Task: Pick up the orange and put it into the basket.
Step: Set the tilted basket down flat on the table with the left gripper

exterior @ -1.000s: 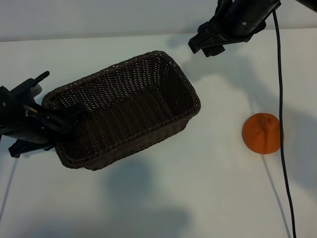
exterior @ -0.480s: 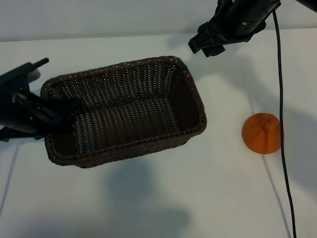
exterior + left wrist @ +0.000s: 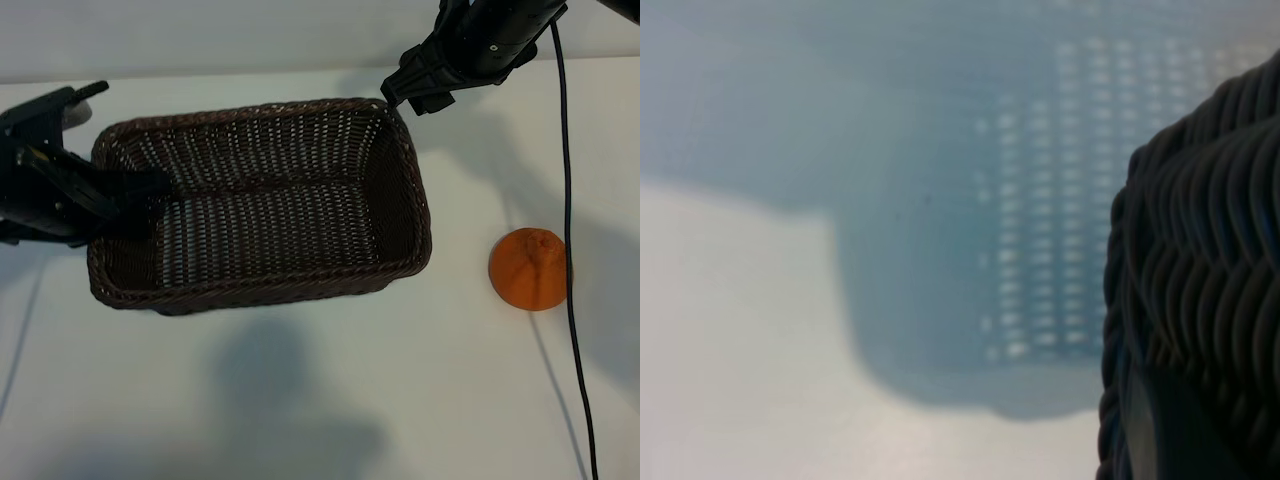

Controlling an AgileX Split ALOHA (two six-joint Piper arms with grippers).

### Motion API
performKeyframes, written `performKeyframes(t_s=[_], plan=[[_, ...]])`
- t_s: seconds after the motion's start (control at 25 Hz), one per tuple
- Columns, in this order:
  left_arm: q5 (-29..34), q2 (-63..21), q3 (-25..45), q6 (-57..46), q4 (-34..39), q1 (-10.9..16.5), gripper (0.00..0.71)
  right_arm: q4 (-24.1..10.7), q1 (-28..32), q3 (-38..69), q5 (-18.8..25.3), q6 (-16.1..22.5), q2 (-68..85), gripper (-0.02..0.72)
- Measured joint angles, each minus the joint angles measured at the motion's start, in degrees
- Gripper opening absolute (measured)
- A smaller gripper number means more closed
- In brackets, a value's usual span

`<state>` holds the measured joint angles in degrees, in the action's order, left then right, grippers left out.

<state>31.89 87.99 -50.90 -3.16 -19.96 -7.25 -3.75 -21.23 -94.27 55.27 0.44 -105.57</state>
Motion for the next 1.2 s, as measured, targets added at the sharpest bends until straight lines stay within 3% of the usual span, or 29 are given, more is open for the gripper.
performKeyframes(t_s=[0.4, 0.84, 1.2], plan=[[6.16, 0.0, -7.21, 4.67, 0.2, 3.31, 0.152, 0.0, 0.0, 0.0, 0.0, 0.0, 0.0, 0.595], [6.05, 5.39, -9.47, 7.54, -1.51, 3.42, 0.152, -0.04, 0.0, 0.0, 0.07, 0.0, 0.0, 0.595], [5.62, 12.29, -16.11, 10.38, -6.38, 3.16, 0.151, -0.04, 0.0, 0.0, 0.07, 0.0, 0.0, 0.595]])
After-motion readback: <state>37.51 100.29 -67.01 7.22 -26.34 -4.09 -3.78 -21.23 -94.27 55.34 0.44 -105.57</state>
